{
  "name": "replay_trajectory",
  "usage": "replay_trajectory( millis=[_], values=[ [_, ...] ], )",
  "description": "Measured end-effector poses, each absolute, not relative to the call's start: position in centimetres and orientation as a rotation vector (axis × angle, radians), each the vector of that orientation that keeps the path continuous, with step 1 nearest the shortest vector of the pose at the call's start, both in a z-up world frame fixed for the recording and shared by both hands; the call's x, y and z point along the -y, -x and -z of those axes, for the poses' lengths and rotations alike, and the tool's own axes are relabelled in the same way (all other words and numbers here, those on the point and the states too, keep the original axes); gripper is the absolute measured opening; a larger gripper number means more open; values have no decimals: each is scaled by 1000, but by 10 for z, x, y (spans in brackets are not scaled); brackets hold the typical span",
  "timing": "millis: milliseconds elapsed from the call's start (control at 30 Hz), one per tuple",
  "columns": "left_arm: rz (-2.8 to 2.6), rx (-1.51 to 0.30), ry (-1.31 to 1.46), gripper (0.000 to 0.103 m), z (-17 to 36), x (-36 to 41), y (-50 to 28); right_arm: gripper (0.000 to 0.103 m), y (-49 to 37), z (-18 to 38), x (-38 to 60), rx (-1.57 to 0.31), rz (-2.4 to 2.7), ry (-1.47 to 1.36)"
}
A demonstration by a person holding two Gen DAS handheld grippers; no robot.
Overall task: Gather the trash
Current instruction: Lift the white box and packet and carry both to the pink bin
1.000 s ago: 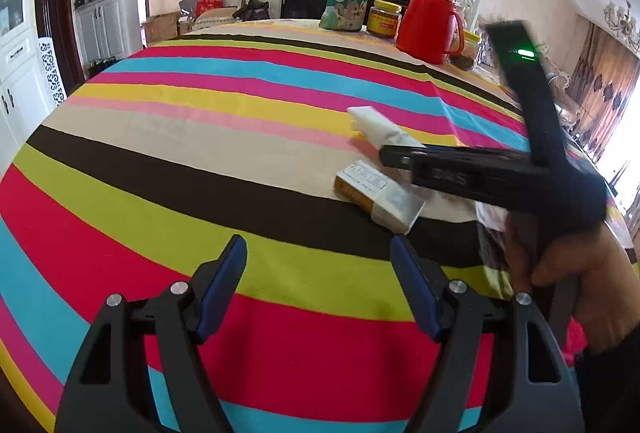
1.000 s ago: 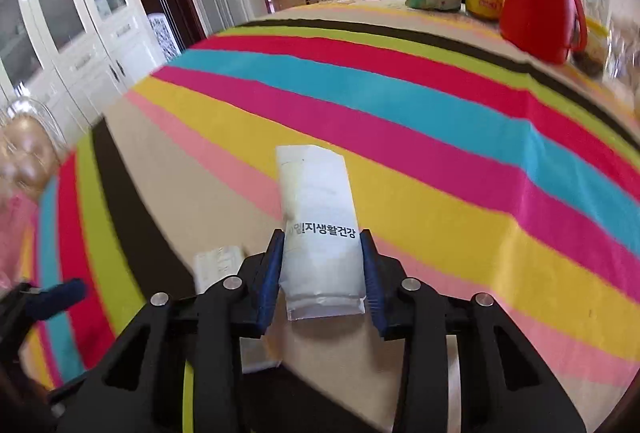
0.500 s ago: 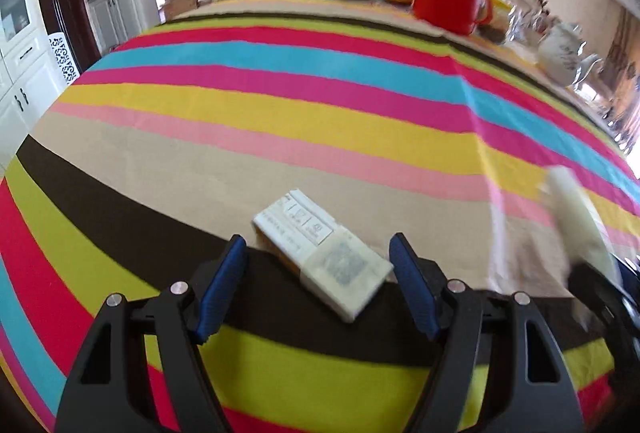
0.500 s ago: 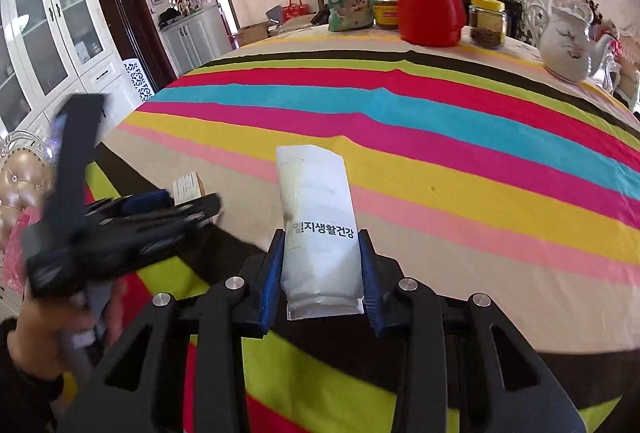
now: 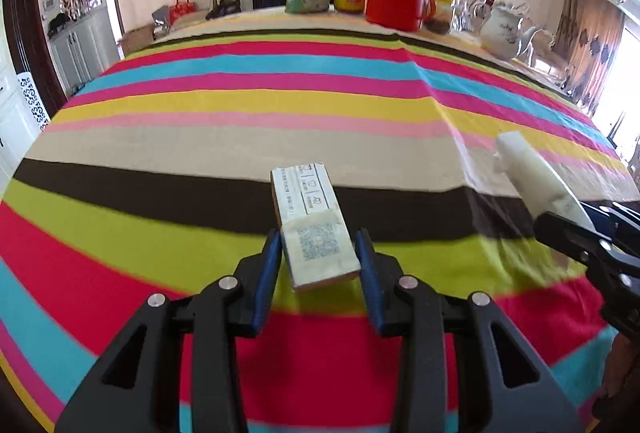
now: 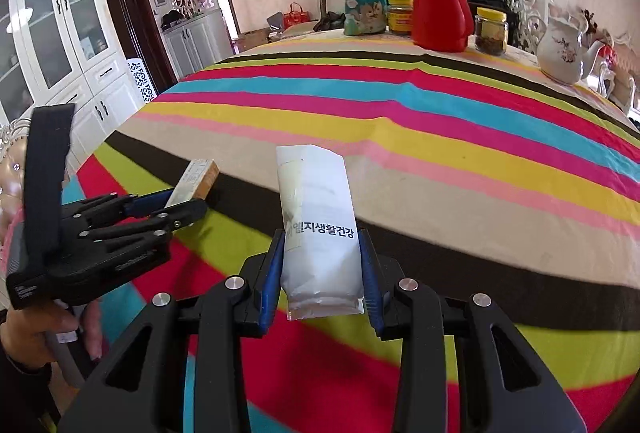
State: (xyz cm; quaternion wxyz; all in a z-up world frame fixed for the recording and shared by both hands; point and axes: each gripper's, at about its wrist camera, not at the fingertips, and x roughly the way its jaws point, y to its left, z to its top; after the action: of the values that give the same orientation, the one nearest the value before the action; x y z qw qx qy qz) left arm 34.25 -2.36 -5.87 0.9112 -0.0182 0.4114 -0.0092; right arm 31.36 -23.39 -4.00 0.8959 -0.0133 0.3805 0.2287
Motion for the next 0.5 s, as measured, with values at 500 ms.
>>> replay_trajectory(
  millis=[500],
  values=[
    [80, -626, 33, 37, 12, -18, -202, 34, -203, 16, 171, -673, -451, 30]
  ],
)
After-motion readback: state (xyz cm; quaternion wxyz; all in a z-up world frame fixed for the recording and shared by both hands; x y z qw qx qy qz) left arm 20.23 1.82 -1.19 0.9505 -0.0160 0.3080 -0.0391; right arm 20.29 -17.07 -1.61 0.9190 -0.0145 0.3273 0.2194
